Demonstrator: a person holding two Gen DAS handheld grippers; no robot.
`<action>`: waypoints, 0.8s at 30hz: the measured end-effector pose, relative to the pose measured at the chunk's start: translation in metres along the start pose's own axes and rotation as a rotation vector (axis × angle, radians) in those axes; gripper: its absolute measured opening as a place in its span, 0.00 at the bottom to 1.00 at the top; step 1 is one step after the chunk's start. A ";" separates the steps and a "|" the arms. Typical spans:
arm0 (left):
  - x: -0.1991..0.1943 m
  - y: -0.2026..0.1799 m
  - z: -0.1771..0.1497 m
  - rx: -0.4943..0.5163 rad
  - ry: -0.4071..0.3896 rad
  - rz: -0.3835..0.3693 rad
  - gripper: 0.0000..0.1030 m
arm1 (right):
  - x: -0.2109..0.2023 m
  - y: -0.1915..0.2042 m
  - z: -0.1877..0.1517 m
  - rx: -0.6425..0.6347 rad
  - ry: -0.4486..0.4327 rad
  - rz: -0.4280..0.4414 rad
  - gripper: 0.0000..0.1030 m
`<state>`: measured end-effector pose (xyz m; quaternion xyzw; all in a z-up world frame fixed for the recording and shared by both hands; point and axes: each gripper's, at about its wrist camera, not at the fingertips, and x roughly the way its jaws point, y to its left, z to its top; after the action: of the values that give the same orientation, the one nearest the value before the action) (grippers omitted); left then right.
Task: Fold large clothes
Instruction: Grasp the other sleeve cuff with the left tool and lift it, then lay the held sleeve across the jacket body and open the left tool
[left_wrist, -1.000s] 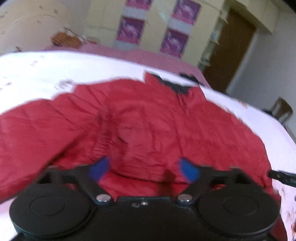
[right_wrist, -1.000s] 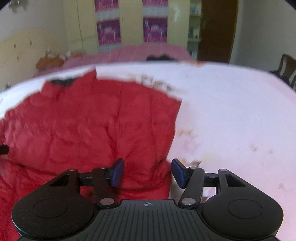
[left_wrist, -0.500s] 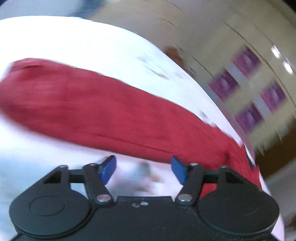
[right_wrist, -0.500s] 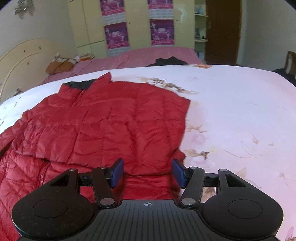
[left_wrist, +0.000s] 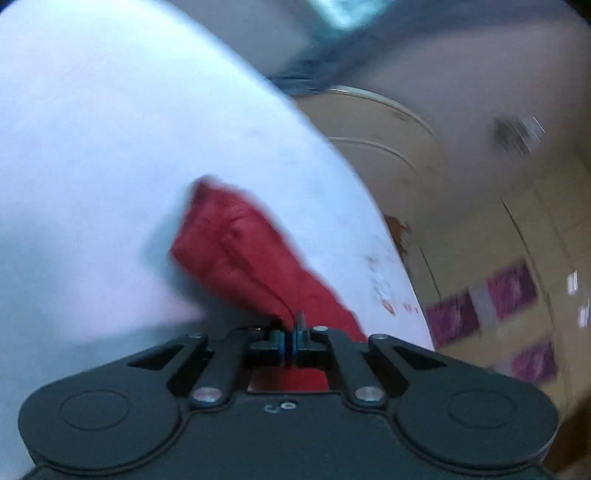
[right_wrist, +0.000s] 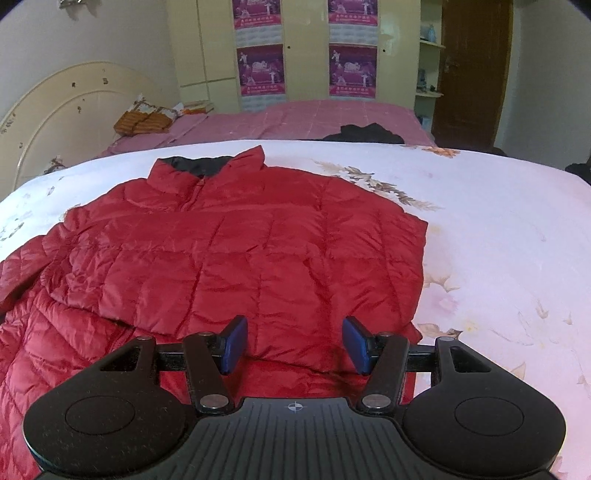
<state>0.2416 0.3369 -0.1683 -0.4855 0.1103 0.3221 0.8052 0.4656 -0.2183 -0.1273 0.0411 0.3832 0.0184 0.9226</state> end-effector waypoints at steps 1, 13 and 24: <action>-0.001 -0.015 -0.001 0.063 -0.006 -0.020 0.03 | 0.001 -0.001 0.002 0.000 -0.004 -0.006 0.55; 0.038 -0.194 -0.106 0.571 0.261 -0.311 0.03 | 0.004 -0.011 0.015 0.110 -0.036 -0.019 0.55; 0.057 -0.283 -0.257 0.952 0.572 -0.469 0.03 | -0.016 -0.046 0.011 0.226 -0.072 -0.041 0.55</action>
<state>0.4973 0.0498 -0.1242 -0.1503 0.3446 -0.0923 0.9220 0.4625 -0.2663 -0.1128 0.1379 0.3500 -0.0452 0.9255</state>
